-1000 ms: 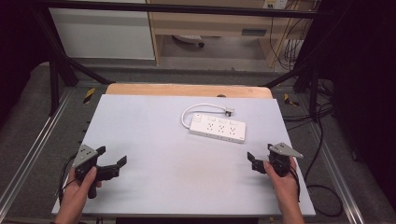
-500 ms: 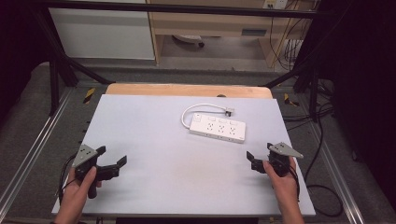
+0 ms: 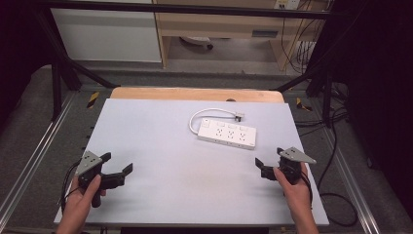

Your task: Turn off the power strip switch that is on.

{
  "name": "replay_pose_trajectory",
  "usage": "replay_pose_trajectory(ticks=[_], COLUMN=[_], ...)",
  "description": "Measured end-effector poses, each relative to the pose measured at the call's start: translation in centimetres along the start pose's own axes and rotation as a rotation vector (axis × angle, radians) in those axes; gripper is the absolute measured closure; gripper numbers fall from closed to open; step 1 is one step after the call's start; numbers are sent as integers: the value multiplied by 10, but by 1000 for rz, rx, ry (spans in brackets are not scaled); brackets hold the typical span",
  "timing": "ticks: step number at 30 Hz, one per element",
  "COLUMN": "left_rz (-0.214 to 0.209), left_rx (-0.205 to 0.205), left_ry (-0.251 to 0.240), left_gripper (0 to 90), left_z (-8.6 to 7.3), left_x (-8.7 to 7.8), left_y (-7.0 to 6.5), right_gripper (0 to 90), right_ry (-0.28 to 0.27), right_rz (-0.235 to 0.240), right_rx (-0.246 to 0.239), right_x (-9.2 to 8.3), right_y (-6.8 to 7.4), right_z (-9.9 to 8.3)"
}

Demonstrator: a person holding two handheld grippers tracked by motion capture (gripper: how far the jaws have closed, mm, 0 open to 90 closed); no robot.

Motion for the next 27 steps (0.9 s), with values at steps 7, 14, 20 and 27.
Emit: replay_pose_trajectory(ticks=[7, 14, 20, 27], left_rz=[-23, -28, -29, -33], left_rx=[18, 20, 25, 14], left_ry=[4, 0, -3, -1], left_gripper=[57, 57, 58, 56], left_z=[1, 2, 3, 2], left_x=[1, 1, 0, 1], left_y=[-4, -4, -4, -4], right_gripper=[34, 31, 39, 40], right_ry=[22, 25, 19, 8], right_rz=[17, 23, 16, 4], right_rx=[-11, -21, -4, 8], right_x=[3, 3, 3, 5], right_y=[11, 15, 17, 19], right_z=[0, 1, 2, 7])
Point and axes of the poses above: each handheld gripper's, and its own axes: x roughly forward along the jaws, z roughly out of its top, y roughly to its left, the point moved 1 cm from there along x, roughly forward along the jaws, and after that the axes turned 12 degrees about -y, right-handed, at the moved point
